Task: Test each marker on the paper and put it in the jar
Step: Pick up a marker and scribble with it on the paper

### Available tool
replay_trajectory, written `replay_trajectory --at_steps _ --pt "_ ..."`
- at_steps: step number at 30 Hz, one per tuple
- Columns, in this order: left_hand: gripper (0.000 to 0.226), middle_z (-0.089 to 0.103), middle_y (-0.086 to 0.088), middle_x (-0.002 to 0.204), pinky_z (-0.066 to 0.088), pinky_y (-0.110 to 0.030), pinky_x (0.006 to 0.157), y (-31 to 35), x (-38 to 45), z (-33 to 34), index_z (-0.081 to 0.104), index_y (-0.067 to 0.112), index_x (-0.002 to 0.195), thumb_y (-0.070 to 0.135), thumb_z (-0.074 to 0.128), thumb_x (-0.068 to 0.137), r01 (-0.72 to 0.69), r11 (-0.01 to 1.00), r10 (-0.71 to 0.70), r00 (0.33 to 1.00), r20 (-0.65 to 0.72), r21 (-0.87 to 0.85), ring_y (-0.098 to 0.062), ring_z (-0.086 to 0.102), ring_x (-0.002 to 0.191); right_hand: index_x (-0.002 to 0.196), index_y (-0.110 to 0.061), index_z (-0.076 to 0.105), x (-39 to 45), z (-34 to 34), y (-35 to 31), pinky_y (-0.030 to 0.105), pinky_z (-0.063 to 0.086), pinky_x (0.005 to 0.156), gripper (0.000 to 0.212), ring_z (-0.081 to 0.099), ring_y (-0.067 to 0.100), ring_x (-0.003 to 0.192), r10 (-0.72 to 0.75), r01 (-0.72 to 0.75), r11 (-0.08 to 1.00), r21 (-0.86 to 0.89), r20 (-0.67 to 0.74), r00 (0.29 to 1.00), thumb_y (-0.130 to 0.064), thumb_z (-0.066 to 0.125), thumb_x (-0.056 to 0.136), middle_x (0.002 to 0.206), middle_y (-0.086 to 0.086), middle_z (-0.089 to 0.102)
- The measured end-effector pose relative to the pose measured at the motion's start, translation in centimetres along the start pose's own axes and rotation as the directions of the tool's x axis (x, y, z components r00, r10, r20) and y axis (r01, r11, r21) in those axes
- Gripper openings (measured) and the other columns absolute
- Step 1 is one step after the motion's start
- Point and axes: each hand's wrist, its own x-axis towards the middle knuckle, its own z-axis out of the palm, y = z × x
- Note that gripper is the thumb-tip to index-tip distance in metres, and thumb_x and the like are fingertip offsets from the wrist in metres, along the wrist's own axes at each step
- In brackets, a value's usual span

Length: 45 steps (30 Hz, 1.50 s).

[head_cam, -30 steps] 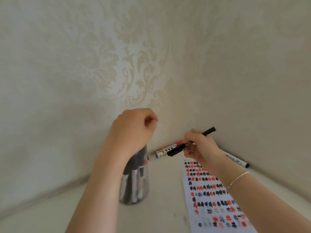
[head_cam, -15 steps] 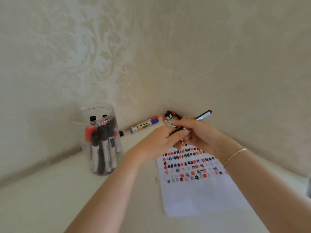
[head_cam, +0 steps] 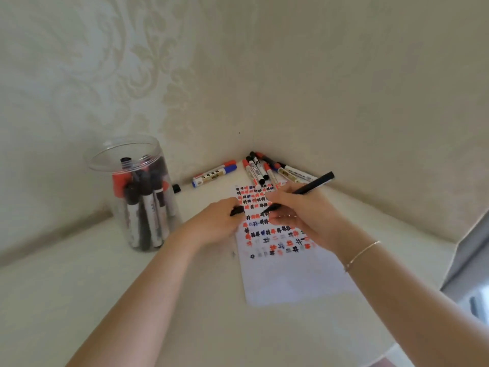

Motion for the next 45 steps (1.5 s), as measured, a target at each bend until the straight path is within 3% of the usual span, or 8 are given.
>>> replay_trajectory --at_steps 3,8,14,25,30,35,39,45 --pt "0.007 0.056 0.003 0.090 0.039 -0.024 0.064 -1.1 -0.4 0.4 0.050 0.020 0.098 0.026 0.050 0.096 0.040 0.994 -0.048 0.996 0.072 0.104 -0.008 0.050 0.074 0.072 -0.004 0.057 -0.5 1.6 3.4 0.027 0.052 0.048 0.017 0.058 0.020 0.048 0.055 -0.061 0.994 -0.087 -0.071 0.996 -0.002 0.072 0.080 0.063 0.013 0.063" --pt "0.034 0.051 0.006 0.090 0.040 -0.024 0.068 -1.5 -1.2 0.2 0.048 0.023 0.105 0.033 0.070 0.081 0.027 1.000 -0.029 0.979 0.204 0.016 -0.008 0.049 0.076 0.066 -0.006 0.054 -0.8 3.3 5.3 0.021 0.036 0.038 0.016 0.043 0.015 0.035 -0.084 0.018 0.967 -0.256 -0.249 0.965 -0.002 0.061 0.081 0.053 0.012 0.048" --pt "0.050 0.050 0.007 0.087 0.039 -0.025 0.066 -1.9 -1.7 0.6 0.049 0.023 0.106 0.043 0.079 0.071 -0.028 0.999 0.025 0.981 0.191 0.015 -0.008 0.046 0.072 0.052 -0.011 0.041 -1.3 3.7 6.0 0.012 0.030 0.035 0.029 0.036 0.013 0.033 -0.166 0.010 0.901 -0.433 -0.324 0.931 -0.001 0.057 0.075 0.047 0.009 0.040" --pt "0.043 0.046 0.012 0.078 0.036 -0.023 0.060 -1.8 -1.7 0.6 0.054 0.022 0.104 0.040 0.078 0.073 -0.062 0.998 0.060 0.978 0.202 0.002 -0.005 0.044 0.067 0.062 0.002 0.050 -1.5 4.0 5.9 0.012 0.029 0.032 0.015 0.030 0.008 0.030 -0.194 0.030 0.881 -0.471 -0.303 0.933 0.006 0.054 0.076 0.054 0.011 0.037" --pt "0.043 0.049 0.014 0.083 0.039 -0.022 0.064 -1.8 -1.7 0.5 0.054 0.023 0.104 0.039 0.078 0.073 -0.063 0.998 0.063 0.976 0.208 -0.005 -0.004 0.046 0.071 0.060 -0.003 0.050 -1.8 4.0 5.8 0.015 0.035 0.033 0.019 0.039 0.010 0.026 -0.150 0.007 0.892 -0.452 -0.281 0.948 0.002 0.056 0.077 0.046 0.011 0.046" --pt "0.043 0.047 0.011 0.079 0.037 -0.024 0.061 -1.8 -1.7 0.5 0.054 0.023 0.103 0.040 0.078 0.073 -0.060 0.998 0.059 0.975 0.214 -0.002 -0.006 0.045 0.068 0.061 0.000 0.048 -1.5 4.0 6.1 0.012 0.024 0.036 0.015 0.026 0.017 0.044 -0.228 0.053 0.861 -0.507 -0.289 0.930 0.005 0.053 0.075 0.058 0.013 0.034" --pt "0.042 0.046 0.014 0.079 0.034 -0.022 0.059 -1.7 -1.7 0.5 0.053 0.023 0.103 0.039 0.078 0.073 -0.069 0.998 0.067 0.974 0.215 0.003 -0.002 0.044 0.067 0.062 -0.001 0.053 -1.6 4.1 5.9 0.015 0.037 0.034 0.016 0.042 0.011 0.026 -0.156 0.014 0.899 -0.437 -0.290 0.944 0.003 0.056 0.077 0.046 0.013 0.047" --pt "0.043 0.046 0.014 0.079 0.034 -0.022 0.059 -1.7 -1.7 0.5 0.054 0.022 0.104 0.039 0.078 0.073 -0.067 0.998 0.065 0.973 0.220 0.001 -0.003 0.044 0.067 0.061 -0.002 0.051 -1.5 4.0 6.0 0.014 0.033 0.033 0.018 0.040 0.009 0.025 -0.166 0.020 0.899 -0.438 -0.297 0.940 0.004 0.055 0.077 0.049 0.013 0.045"
